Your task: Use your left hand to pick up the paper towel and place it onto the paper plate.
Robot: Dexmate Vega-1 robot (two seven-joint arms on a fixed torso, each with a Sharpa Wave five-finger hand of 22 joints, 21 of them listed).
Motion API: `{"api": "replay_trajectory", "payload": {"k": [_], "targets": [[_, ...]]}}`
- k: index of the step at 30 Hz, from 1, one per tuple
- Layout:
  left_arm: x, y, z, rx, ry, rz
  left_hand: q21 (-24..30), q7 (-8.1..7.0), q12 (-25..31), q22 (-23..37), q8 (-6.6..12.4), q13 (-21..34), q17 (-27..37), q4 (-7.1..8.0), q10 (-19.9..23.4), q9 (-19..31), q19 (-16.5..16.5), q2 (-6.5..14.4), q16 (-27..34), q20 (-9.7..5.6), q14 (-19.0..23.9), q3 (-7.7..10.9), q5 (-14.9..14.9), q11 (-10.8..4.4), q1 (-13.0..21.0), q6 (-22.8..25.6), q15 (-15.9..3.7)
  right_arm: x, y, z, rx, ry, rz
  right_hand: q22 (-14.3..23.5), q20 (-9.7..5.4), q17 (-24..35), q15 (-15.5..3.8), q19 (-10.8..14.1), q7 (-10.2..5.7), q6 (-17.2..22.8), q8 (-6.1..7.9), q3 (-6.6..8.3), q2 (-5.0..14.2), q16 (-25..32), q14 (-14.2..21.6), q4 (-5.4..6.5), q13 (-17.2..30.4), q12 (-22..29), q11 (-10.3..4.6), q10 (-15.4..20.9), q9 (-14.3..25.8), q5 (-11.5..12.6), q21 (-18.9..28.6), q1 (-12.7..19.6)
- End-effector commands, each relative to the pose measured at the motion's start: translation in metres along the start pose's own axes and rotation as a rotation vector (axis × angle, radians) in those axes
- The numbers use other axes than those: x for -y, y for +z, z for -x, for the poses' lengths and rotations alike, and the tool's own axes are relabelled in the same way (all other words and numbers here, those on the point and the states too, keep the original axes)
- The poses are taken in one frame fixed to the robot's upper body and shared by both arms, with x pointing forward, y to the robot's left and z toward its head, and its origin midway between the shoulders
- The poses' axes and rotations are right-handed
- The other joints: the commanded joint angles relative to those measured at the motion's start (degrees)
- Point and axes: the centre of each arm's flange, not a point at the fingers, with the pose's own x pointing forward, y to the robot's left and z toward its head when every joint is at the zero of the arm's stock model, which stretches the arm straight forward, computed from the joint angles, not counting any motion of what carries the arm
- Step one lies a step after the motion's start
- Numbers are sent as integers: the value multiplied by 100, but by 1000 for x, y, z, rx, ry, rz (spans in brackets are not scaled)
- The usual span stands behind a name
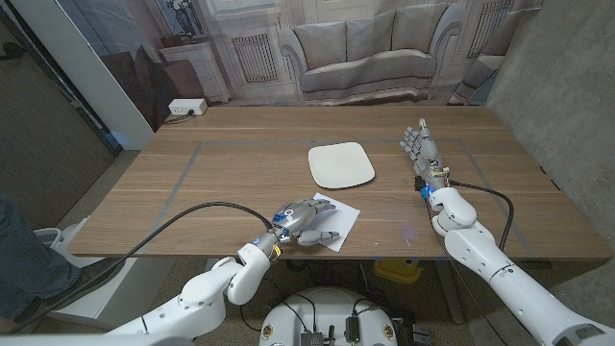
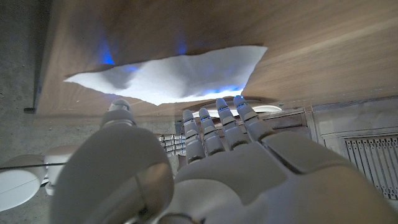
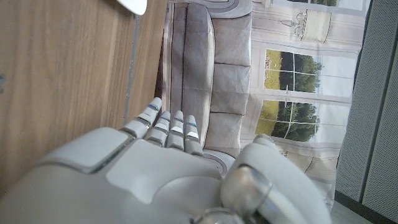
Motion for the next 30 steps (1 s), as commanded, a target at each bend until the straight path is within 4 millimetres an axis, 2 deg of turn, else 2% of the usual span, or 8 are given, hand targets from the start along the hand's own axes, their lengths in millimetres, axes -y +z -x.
{"api": "replay_trajectory", "payload": {"k": [1, 7, 12, 16, 23, 30], "targets": [[3, -1, -1, -1, -4, 17, 12, -22, -2, 5, -3, 19, 30, -46, 8, 24, -10, -19, 14, 18, -26, 15, 41, -35, 52, 26, -379, 2, 2, 3, 3, -5, 4, 14, -35, 7, -10, 56, -2, 31, 18, -11, 36, -14, 38, -15, 24, 14, 11, 57, 26, 7, -15, 1], [5, 0, -1, -1, -7, 19, 44, -21, 4, 3, 2, 20, 25, -95, 22, 26, 68, 3, 21, 54, -7, 44, 49, -69, 155, 47, -405, 3, 2, 5, 3, -5, 4, 15, -33, 7, -22, 60, -2, 33, 19, -14, 36, -14, 38, -17, 25, 13, 1, 58, 26, 6, -24, 0], [6, 0, -1, -7, -7, 19, 111, -56, 5, -2, 12, 19, 16, -240, 26, 28, 281, 31, 26, 324, 22, 120, 51, -103, 439, 93, -449, 3, 2, 6, 2, -5, 4, 16, -31, 7, -20, 63, -1, 34, 19, -18, 36, -16, 36, -20, 25, 14, 12, 62, 26, 6, -37, 0], [6, 0, 0, -15, -3, 19, 149, -92, 11, -4, 26, 20, 13, -317, 41, 29, 413, 30, 31, 439, 49, 153, 43, -105, 584, 147, -481, 3, 1, 7, 0, -5, 4, 16, -28, 7, -22, 64, -2, 35, 18, -19, 39, -16, 38, -22, 25, 14, 16, 63, 26, 6, -45, -1], [6, -1, 1, -26, 6, 28, 200, -113, 35, -7, 50, 22, 13, -449, 117, 32, 619, 96, 58, 425, 151, 253, 21, -142, 876, 237, -522, 2, -1, 8, -2, -6, -3, 17, -26, 8, -16, 69, 1, 38, 19, -22, 44, -18, 35, -24, 26, 11, 3, 58, 26, 6, -58, -1], [4, -2, 1, -23, 29, 50, 321, -24, 61, -18, 65, 27, 24, -601, 247, 43, 1112, 286, 89, 318, 326, 453, -108, -150, 1353, 343, -528, 2, -1, 8, 1, -8, -5, 17, -26, 7, -12, 75, 1, 37, 18, -25, 46, -17, 40, -27, 26, 10, 2, 59, 26, 6, -69, -1]]}}
